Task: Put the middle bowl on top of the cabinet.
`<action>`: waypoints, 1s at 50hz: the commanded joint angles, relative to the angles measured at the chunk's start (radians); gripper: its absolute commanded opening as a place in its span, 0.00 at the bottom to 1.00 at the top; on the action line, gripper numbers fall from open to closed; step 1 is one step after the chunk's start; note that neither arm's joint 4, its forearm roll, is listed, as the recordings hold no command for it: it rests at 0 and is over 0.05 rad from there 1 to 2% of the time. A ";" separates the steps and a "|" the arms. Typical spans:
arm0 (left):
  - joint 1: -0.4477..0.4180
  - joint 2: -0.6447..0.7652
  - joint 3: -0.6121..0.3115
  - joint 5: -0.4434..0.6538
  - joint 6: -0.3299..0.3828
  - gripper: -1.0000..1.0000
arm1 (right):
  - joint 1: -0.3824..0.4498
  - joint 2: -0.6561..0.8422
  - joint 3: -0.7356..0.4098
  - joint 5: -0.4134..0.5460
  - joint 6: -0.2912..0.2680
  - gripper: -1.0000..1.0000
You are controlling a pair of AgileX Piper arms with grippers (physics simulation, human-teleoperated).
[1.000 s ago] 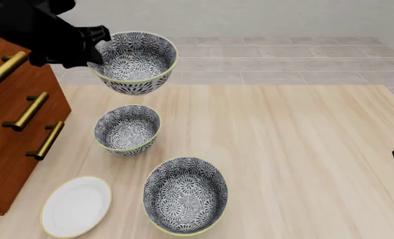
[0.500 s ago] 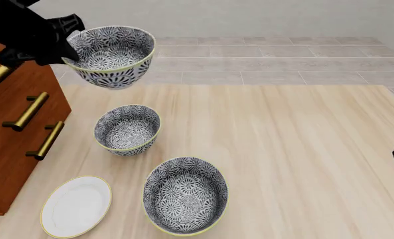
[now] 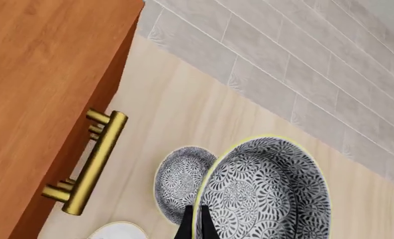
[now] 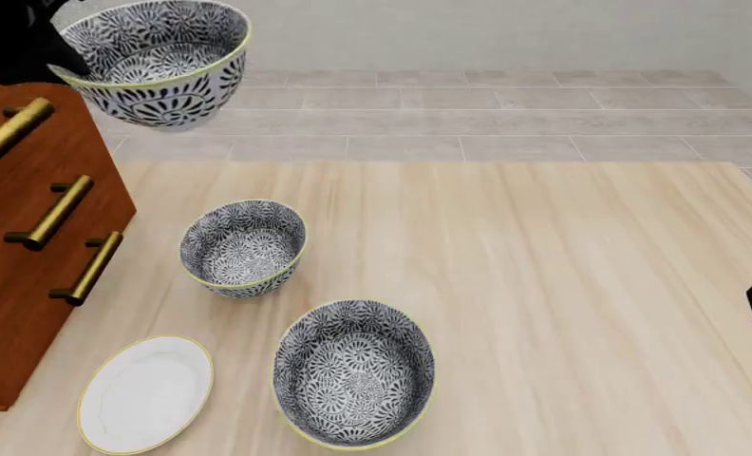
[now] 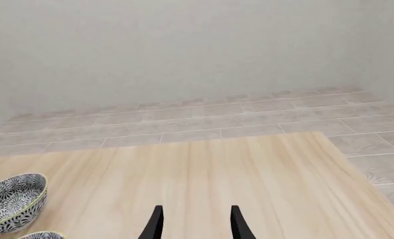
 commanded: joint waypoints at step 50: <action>0.325 -0.061 -0.282 0.195 0.013 0.00 | -0.012 0.000 -0.007 0.003 0.018 1.00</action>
